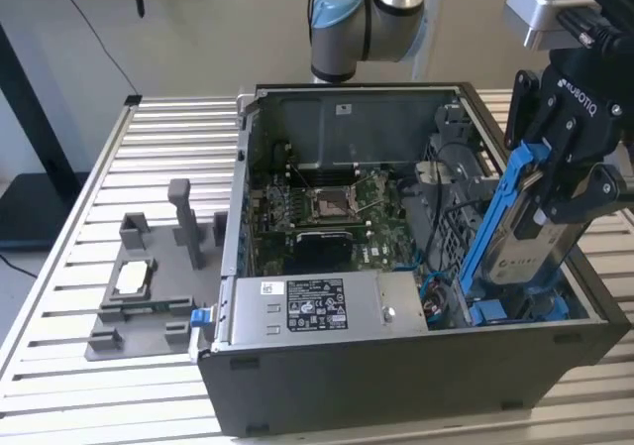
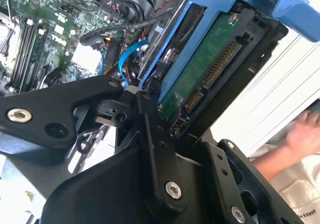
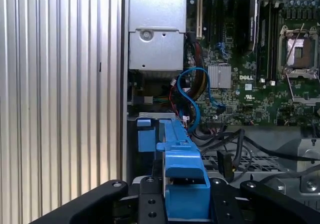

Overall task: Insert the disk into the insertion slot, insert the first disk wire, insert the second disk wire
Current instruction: 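Insert the disk into the insertion slot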

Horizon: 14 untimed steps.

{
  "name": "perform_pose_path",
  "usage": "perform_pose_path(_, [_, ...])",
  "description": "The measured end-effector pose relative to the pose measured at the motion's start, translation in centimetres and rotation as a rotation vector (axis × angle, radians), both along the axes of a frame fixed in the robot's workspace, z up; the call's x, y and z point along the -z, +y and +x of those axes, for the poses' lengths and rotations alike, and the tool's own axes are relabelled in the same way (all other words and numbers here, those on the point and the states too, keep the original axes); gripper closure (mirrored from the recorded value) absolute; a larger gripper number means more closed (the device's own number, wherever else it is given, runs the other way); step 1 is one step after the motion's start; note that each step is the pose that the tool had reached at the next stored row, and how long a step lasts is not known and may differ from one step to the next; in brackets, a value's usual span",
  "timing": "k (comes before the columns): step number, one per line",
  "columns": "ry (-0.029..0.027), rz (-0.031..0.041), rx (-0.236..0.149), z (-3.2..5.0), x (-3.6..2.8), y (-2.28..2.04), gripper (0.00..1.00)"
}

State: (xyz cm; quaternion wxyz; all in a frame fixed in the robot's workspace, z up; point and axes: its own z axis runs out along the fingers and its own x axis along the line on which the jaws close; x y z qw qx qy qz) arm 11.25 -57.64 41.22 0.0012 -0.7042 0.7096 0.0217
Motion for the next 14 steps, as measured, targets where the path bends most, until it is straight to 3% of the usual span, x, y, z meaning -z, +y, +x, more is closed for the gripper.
perform_pose_path(8, [0.0,0.0,0.0,0.14,0.39,0.0,0.68])
perform_pose_path(14, [0.0,0.0001,0.0,0.15,1.22,0.0,0.68])
